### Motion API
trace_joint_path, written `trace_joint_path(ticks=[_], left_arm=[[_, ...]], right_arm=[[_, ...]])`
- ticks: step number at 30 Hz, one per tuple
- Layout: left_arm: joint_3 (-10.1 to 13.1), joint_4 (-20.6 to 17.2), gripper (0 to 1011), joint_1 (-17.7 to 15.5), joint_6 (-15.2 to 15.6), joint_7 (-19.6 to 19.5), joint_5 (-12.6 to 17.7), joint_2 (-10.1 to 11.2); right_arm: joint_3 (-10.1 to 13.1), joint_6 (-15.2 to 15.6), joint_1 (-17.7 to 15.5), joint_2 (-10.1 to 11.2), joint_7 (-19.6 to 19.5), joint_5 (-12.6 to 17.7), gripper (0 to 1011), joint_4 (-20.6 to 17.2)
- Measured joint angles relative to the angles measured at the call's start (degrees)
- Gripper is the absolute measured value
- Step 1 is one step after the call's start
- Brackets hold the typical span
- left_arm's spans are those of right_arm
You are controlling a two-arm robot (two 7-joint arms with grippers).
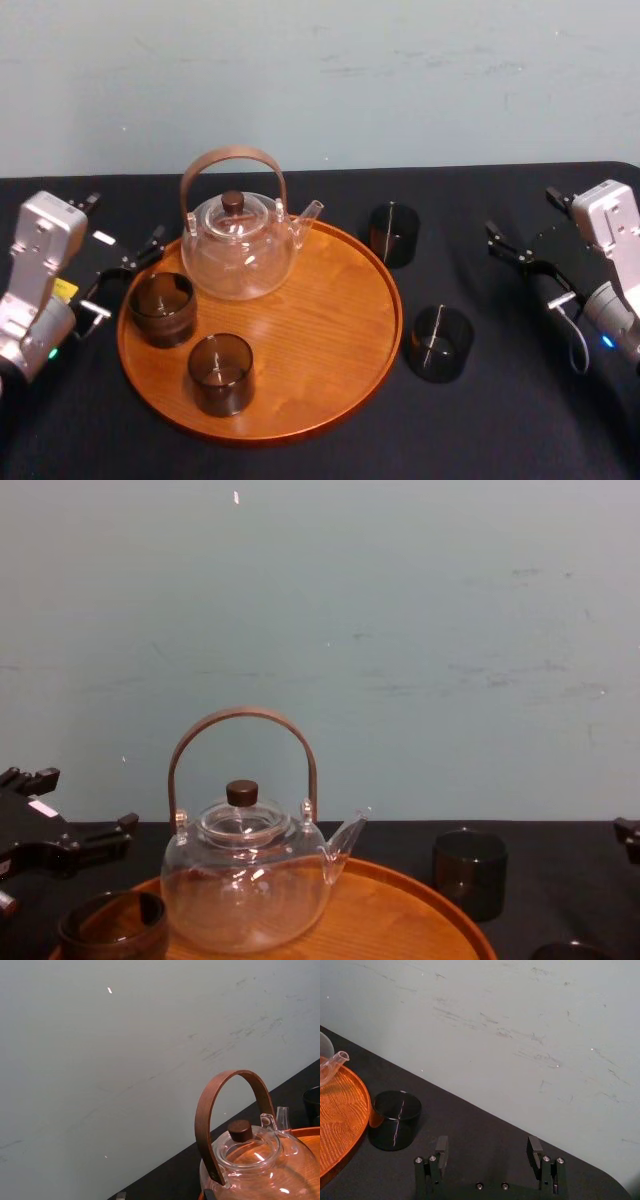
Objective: Pick up the glass from the table and place it on the tray.
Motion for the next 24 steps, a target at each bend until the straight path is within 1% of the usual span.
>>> trace_joint_path(ticks=[24], left_arm=[[0.0,0.0,1001,0.0,0.0,0.0,0.0,0.0]], right_arm=[[0.0,0.0,0.0,0.0,0.0,0.0,1002,0.0]])
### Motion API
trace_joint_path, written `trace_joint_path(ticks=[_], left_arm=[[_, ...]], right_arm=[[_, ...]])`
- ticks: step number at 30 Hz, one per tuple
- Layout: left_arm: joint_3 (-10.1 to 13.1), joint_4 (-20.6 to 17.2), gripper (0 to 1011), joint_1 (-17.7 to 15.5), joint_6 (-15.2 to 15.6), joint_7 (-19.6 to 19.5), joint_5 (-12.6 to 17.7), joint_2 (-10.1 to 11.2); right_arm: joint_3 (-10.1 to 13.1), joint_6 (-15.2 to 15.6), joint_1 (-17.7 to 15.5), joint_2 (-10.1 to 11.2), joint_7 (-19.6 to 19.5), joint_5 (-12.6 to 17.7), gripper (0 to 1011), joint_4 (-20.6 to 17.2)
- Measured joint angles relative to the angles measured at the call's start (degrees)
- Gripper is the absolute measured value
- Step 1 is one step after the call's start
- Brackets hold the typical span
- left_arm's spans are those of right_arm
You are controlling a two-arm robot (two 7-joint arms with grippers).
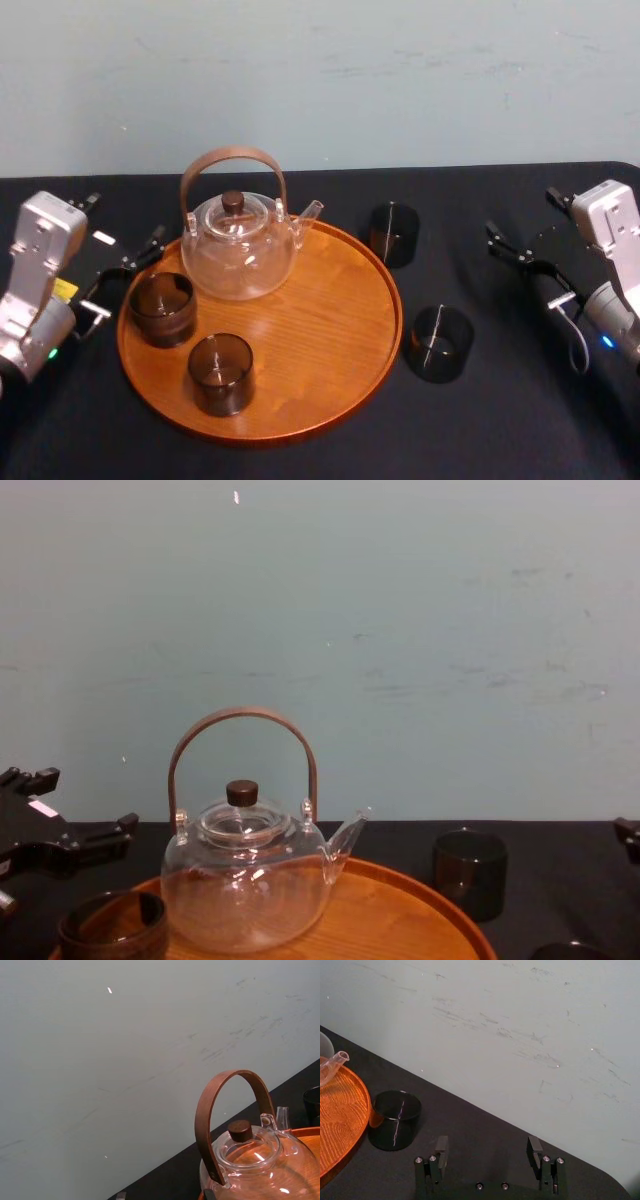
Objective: Pick up the glass from the table and place it on the tray.
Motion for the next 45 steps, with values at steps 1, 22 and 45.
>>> trace_joint_path(ticks=[1,22,45], left_arm=[[0.0,0.0,1001,0.0,0.0,0.0,0.0,0.0],[0.0,0.0,1001,0.0,0.0,0.0,0.0,0.0],[0.0,0.0,1001,0.0,0.0,0.0,0.0,0.0]], right_arm=[[0.0,0.0,0.0,0.0,0.0,0.0,1002,0.0],[0.0,0.0,0.0,0.0,0.0,0.0,1002,0.0],[2.34,0.82,-3.79,3.12,5.24,2.0,1002,-4.76]])
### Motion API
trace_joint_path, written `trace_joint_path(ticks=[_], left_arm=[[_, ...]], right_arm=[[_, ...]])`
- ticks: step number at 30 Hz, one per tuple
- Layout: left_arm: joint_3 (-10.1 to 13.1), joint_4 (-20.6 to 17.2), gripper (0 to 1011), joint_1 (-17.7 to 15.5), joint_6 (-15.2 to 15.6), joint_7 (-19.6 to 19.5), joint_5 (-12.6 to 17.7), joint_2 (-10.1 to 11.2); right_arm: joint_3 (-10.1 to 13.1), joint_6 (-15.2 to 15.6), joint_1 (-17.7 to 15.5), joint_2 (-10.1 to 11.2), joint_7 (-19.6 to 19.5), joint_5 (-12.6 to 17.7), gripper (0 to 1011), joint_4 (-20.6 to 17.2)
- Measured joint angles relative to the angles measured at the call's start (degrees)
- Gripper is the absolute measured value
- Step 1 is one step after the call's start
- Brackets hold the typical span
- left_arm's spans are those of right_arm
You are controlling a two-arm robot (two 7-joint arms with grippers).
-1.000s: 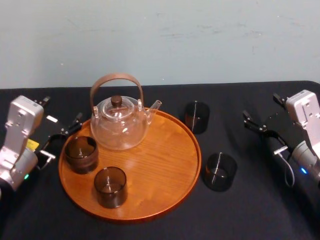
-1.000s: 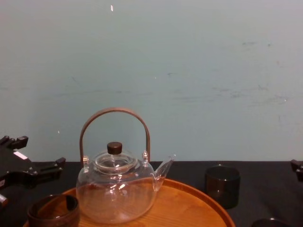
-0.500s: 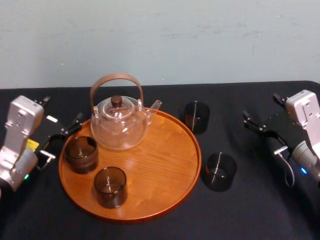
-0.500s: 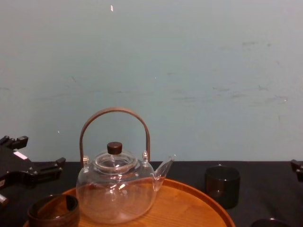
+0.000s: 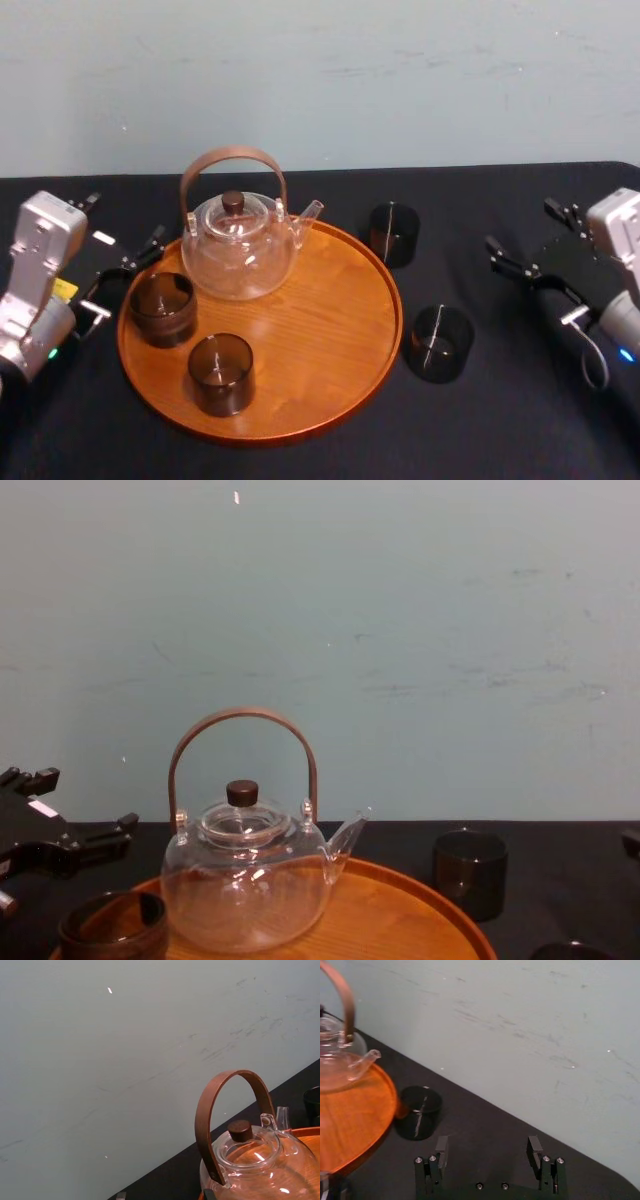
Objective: Pick up the glass from the table and place it on the tray.
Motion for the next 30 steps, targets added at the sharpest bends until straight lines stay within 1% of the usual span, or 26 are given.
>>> trace_joint_path(ticks=[6,10,14,15,22,24,26,30], left_arm=[[0.0,0.0,1001,0.0,0.0,0.0,0.0,0.0],[0.0,0.0,1001,0.0,0.0,0.0,0.0,0.0],[0.0,0.0,1001,0.0,0.0,0.0,0.0,0.0],[0.0,0.0,1001,0.0,0.0,0.0,0.0,0.0],[0.0,0.0,1001,0.0,0.0,0.0,0.0,0.0],[0.0,0.0,1001,0.0,0.0,0.0,0.0,0.0],[0.0,0.0,1001,0.0,0.0,0.0,0.0,0.0],[0.0,0.0,1002,0.0,0.0,0.0,0.0,0.0]], right_arm=[[1.8,1.42,-3.04,2.19,2.61,1.99,1002,-3.45],[2.53,2.22,-4.51,3.12,3.6,2.61,1002,-4.87],[3.42,3.72,-6.51,4.62,5.11,3.19,1002,-6.66],[3.67,4.51,-7.11,5.09,5.62,3.43,1002,-7.19],[4.21,7.53,-8.83,6.57,8.04,4.26,1002,-8.8],[4.31,8.69,-9.5,7.3,9.51,4.51,1002,-9.54],[4.32,9.03,-9.7,7.52,9.93,4.58,1002,-9.78],[4.32,10.49,-10.69,8.38,12.03,4.64,1002,-10.96]])
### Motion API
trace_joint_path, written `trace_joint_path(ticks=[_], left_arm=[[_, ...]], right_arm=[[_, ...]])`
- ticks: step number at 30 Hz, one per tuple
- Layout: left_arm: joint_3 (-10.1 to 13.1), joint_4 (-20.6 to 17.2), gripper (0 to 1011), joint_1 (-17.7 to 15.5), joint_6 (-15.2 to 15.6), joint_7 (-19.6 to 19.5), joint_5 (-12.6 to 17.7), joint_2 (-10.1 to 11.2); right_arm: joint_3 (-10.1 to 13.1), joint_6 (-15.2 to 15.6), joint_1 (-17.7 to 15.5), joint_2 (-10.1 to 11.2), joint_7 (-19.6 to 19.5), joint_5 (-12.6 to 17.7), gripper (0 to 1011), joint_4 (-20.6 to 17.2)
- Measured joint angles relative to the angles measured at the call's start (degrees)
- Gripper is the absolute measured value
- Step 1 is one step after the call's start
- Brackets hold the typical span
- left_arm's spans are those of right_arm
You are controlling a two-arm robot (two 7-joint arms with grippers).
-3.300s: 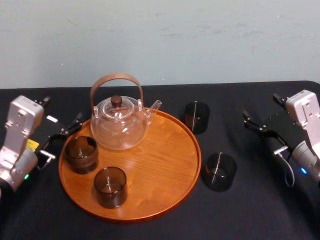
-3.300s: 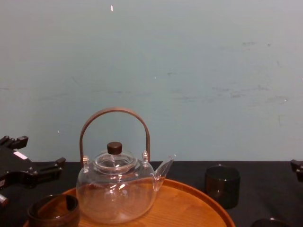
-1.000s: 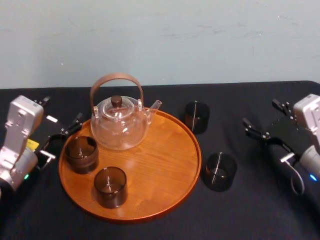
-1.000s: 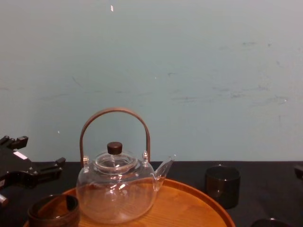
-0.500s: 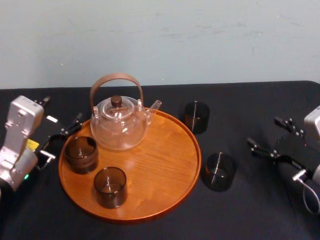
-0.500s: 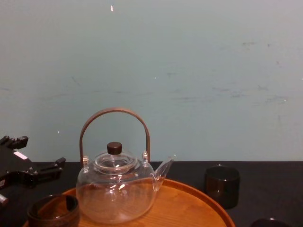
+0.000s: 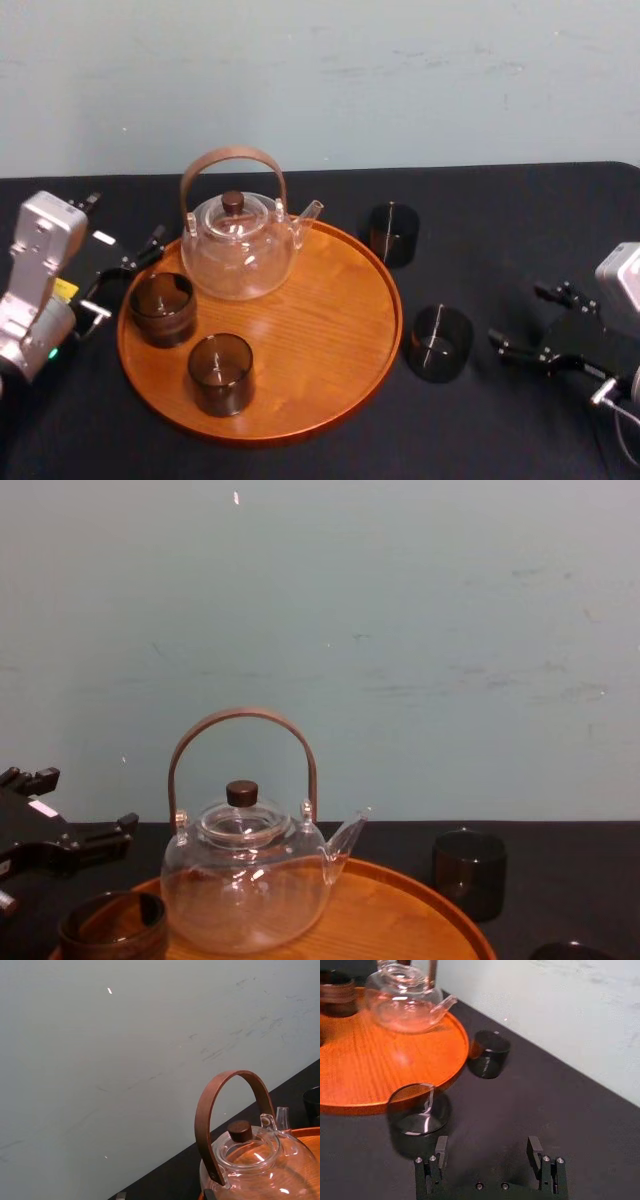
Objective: Pick up the glass from the table and place it on the tray.
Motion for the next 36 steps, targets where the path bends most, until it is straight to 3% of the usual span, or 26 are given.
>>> trace_joint_path(ticks=[21,36], left_arm=[[0.0,0.0,1001,0.0,0.0,0.0,0.0,0.0],[0.0,0.0,1002,0.0,0.0,0.0,0.0,0.0]], right_arm=[[0.16,5.55,-1.96,-0.24,7.06,1.21,1002,-3.37],[0.8,12.74,-0.62,-2.4,9.36,2.16,1002,-4.85]])
